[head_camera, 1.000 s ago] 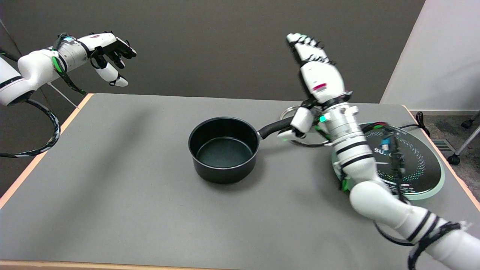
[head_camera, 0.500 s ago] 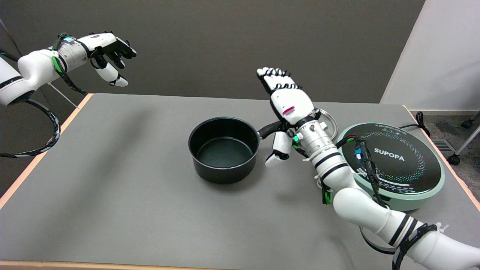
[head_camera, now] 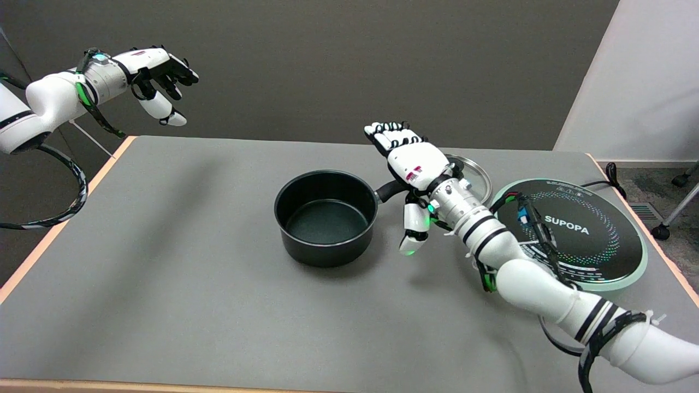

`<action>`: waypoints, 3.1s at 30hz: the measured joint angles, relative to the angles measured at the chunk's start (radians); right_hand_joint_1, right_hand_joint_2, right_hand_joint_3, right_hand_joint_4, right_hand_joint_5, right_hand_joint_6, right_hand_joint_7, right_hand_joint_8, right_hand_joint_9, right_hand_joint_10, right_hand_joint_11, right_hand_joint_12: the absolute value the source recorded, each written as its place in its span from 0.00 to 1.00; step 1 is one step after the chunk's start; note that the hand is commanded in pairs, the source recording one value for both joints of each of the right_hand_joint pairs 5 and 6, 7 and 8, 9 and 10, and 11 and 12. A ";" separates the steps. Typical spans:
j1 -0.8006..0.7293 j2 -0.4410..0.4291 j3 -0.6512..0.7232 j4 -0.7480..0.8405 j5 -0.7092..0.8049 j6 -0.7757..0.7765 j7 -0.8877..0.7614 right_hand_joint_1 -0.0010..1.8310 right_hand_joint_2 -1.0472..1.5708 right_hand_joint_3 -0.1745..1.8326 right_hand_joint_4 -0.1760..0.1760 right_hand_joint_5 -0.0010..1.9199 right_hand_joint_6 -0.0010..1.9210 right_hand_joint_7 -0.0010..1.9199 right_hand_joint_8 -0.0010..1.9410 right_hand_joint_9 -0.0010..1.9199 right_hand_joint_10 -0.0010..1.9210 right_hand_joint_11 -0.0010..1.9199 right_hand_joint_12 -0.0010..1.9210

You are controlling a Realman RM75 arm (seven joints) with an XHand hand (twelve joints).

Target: Pick up the pot.

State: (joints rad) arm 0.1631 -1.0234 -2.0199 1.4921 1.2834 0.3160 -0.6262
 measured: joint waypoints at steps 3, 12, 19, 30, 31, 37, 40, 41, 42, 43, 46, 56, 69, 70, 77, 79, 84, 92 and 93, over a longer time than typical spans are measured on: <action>0.014 0.012 0.013 -0.012 0.000 -0.047 -0.004 0.73 0.08 0.51 0.36 0.04 0.04 0.04 0.04 0.04 0.04 0.04 0.04; 0.074 0.037 0.035 -0.061 0.000 -0.186 -0.011 0.73 0.08 0.52 0.42 0.03 0.03 0.03 0.03 0.03 0.03 0.03 0.03; 0.121 0.048 0.042 -0.094 0.002 -0.283 -0.015 0.73 0.08 0.53 0.44 0.03 0.03 0.03 0.03 0.03 0.03 0.03 0.03; 0.196 0.053 0.017 -0.158 0.004 -0.398 -0.017 0.72 0.07 0.55 0.48 0.02 0.02 0.02 0.02 0.02 0.02 0.02 0.02; 0.205 0.053 0.011 -0.166 0.004 -0.406 -0.017 0.72 0.07 0.55 0.48 0.02 0.02 0.02 0.02 0.02 0.02 0.02 0.02; 0.251 0.050 -0.026 -0.213 0.005 -0.439 -0.017 0.72 0.07 0.56 0.50 0.01 0.01 0.01 0.01 0.01 0.01 0.01 0.01; 0.269 0.046 -0.039 -0.236 0.008 -0.449 -0.017 0.72 0.07 0.56 0.50 0.01 0.01 0.01 0.01 0.01 0.01 0.01 0.01; 0.277 0.044 -0.043 -0.245 0.008 -0.453 -0.017 0.71 0.07 0.57 0.51 0.01 0.01 0.01 0.01 0.01 0.01 0.01 0.01; 0.281 0.043 -0.046 -0.251 0.009 -0.456 -0.017 0.71 0.07 0.57 0.51 0.01 0.01 0.01 0.01 0.01 0.01 0.01 0.01; 0.288 0.041 -0.050 -0.258 0.010 -0.460 -0.017 0.71 0.07 0.57 0.51 0.01 0.01 0.01 0.01 0.01 0.01 0.01 0.01; 0.306 0.037 -0.059 -0.280 0.012 -0.467 -0.017 0.71 0.07 0.58 0.51 0.01 0.01 0.01 0.01 0.01 0.01 0.01 0.01; 0.356 0.025 -0.076 -0.345 0.016 -0.493 -0.017 0.71 0.07 0.60 0.51 0.01 0.01 0.01 0.01 0.01 0.01 0.01 0.01; 0.408 0.008 -0.086 -0.433 0.019 -0.503 -0.017 0.71 0.08 0.60 0.54 0.01 0.01 0.01 0.01 0.01 0.01 0.01 0.01; 0.411 0.005 -0.086 -0.441 0.019 -0.503 -0.017 0.71 0.08 0.60 0.54 0.01 0.01 0.01 0.01 0.01 0.01 0.01 0.01; 0.432 -0.010 -0.088 -0.483 0.019 -0.503 -0.017 0.70 0.07 0.64 0.55 0.01 0.01 0.01 0.01 0.01 0.01 0.01 0.01; 0.436 -0.015 -0.089 -0.491 0.019 -0.501 -0.017 0.69 0.06 0.67 0.62 0.01 0.01 0.01 0.01 0.01 0.01 0.01 0.01; 0.439 -0.022 -0.090 -0.500 0.019 -0.486 -0.019 0.69 0.06 0.68 0.69 0.01 0.01 0.01 0.01 0.01 0.01 0.01 0.01; 0.436 -0.027 -0.090 -0.504 0.020 -0.469 -0.021 0.69 0.13 0.47 1.00 0.04 0.04 0.04 0.04 0.04 0.04 0.04 0.04; 0.436 -0.028 -0.090 -0.504 0.020 -0.468 -0.021 0.66 0.03 1.00 1.00 0.21 0.21 0.21 0.20 0.21 0.21 0.21 0.21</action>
State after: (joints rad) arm 0.5988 -1.0511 -2.1099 0.9883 1.3030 -0.1520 -0.6473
